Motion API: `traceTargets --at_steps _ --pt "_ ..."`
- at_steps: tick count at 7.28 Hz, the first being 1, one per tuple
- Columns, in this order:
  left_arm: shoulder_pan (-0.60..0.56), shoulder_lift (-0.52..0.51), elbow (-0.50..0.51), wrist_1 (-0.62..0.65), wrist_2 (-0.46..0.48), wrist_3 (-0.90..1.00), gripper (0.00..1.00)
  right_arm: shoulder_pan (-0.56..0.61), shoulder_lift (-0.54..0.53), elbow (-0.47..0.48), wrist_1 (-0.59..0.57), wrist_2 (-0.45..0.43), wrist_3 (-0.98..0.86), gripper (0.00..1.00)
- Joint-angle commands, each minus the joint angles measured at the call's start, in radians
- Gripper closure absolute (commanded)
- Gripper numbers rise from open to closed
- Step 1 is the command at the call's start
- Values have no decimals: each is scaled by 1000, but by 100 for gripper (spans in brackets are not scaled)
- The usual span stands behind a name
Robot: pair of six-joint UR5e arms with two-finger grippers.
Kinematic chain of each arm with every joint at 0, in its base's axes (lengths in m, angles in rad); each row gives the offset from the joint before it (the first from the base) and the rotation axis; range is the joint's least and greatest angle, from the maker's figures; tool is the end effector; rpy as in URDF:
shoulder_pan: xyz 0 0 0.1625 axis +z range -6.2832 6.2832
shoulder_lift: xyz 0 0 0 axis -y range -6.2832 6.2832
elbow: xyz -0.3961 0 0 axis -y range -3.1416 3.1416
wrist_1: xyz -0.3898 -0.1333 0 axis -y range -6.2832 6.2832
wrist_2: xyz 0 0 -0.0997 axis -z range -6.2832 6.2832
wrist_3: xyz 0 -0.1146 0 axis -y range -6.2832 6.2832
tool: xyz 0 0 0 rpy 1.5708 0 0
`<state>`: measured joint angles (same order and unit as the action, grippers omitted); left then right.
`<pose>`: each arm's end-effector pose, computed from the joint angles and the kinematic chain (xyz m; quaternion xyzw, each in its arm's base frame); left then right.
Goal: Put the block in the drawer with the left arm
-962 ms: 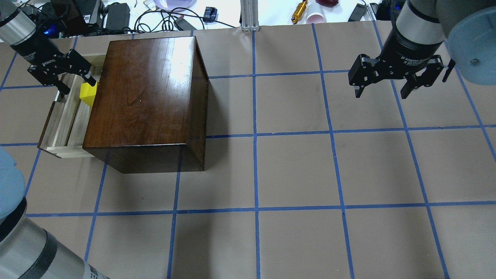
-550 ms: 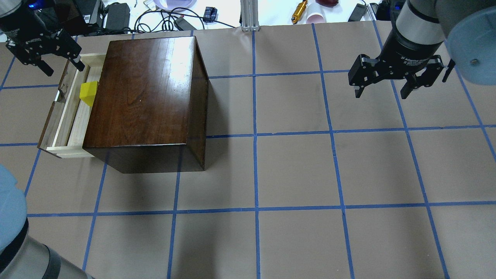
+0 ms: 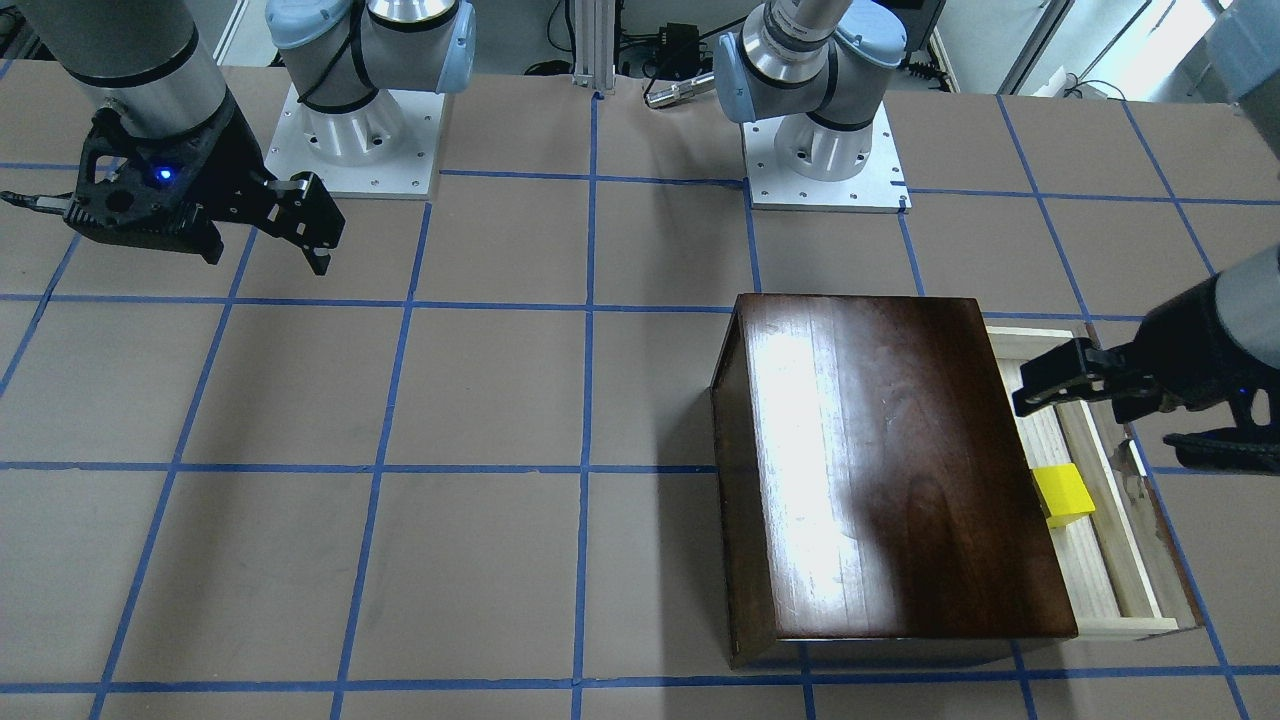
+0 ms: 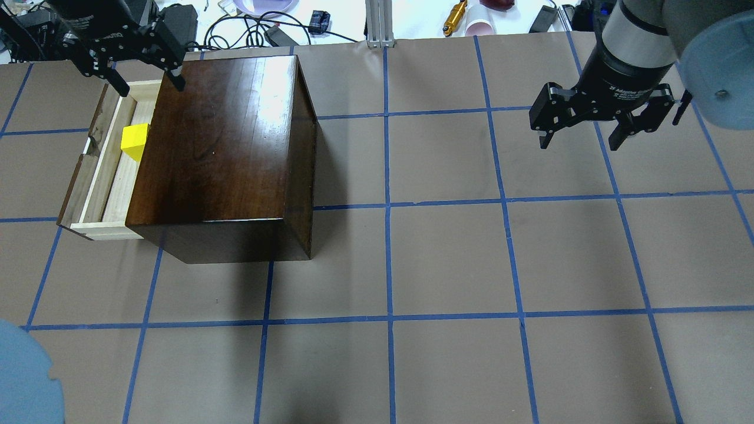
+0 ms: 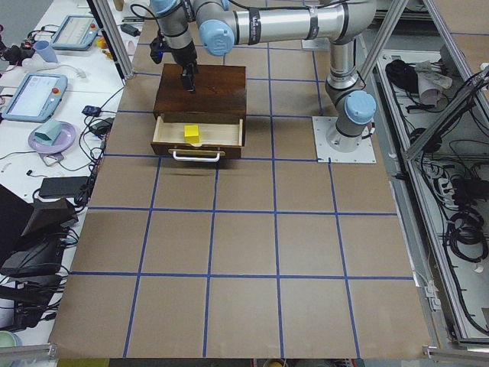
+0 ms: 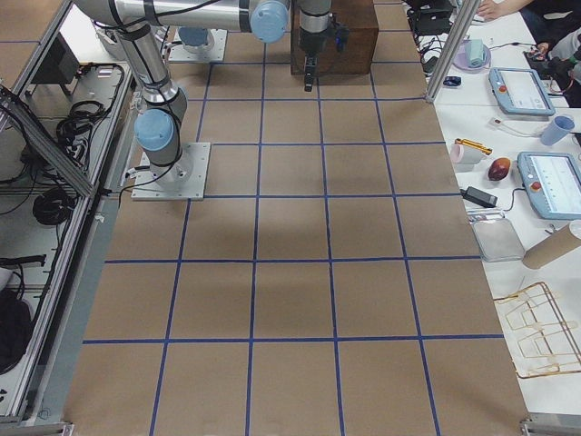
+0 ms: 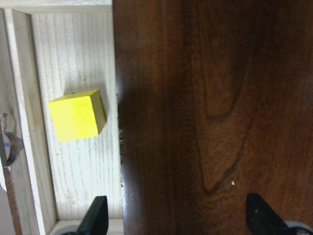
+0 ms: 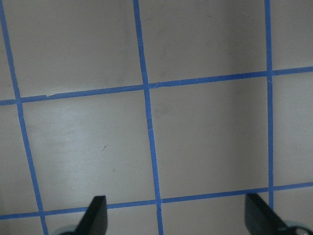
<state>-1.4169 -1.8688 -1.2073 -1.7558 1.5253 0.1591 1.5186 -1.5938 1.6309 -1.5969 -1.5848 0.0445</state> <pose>-0.0463 -0.6049 0.4411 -0.0012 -0.9980 -0.0554 0.0317 0.1065 -0.4851 0.4284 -0.0483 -0.9988 -0.0055 0.0070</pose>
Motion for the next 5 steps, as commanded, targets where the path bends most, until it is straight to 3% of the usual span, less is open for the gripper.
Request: traceTargets --at_steps 1,5 --pt "-59 45 -72 13 -7 -103 0 0 0 1 0 0 0 0" --pt "-123 109 -242 142 3 -145 0 0 0 0 0 -1 0 0"
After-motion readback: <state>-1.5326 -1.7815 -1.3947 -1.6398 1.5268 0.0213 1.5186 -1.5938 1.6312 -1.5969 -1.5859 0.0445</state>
